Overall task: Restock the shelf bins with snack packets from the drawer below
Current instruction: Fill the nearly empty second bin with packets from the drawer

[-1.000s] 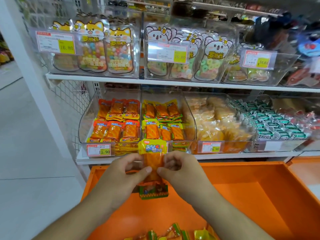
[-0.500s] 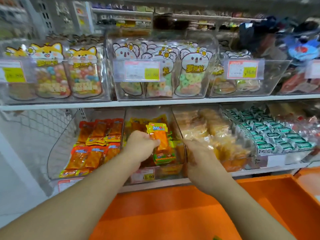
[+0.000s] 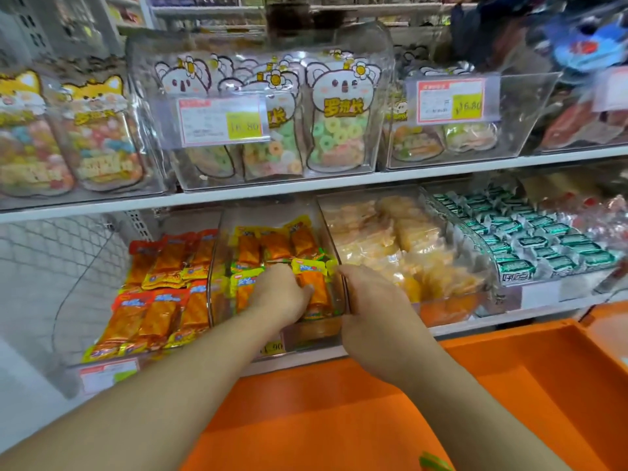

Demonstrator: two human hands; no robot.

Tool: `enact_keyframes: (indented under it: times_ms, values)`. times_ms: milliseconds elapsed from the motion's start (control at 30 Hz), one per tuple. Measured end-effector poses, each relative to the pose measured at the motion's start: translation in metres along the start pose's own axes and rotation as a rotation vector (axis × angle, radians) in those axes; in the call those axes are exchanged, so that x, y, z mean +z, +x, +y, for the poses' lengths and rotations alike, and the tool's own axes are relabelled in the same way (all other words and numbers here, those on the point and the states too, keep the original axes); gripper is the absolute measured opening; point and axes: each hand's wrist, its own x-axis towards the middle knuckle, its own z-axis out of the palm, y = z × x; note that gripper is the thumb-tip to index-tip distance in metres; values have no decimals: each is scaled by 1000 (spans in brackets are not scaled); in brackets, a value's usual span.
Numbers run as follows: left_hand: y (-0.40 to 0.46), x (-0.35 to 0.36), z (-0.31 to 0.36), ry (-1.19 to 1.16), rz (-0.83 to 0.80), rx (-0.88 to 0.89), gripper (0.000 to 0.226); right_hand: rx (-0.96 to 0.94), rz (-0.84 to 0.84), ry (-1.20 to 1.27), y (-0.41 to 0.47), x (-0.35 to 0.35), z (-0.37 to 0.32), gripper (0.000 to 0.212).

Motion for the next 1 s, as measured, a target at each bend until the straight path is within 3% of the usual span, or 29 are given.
enact_keyframes:
  times_ms: [167,367,467,600,733,867,1000]
  values:
    - [-7,-7,-4,25,49,8,33,16,-6,27,-3,-3,-4,50]
    - [-13,-7,-5,-131,-63,62,19,15,-25,51,-6,-6,-4,50]
    - [-18,-12,-9,-175,-69,57,26,5,-24,63,-7,-9,-2,51]
    - [-46,-23,-12,-240,35,131,34,-30,26,98,-15,-17,-3,43]
    - [-97,-28,-29,-455,130,295,23,-62,48,172,-30,-20,-5,31]
    - [-157,3,-73,-529,13,292,22,-26,-101,179,-58,-6,11,20]
    - [-199,59,-137,-430,-225,156,19,126,-297,-64,-81,35,58,14]
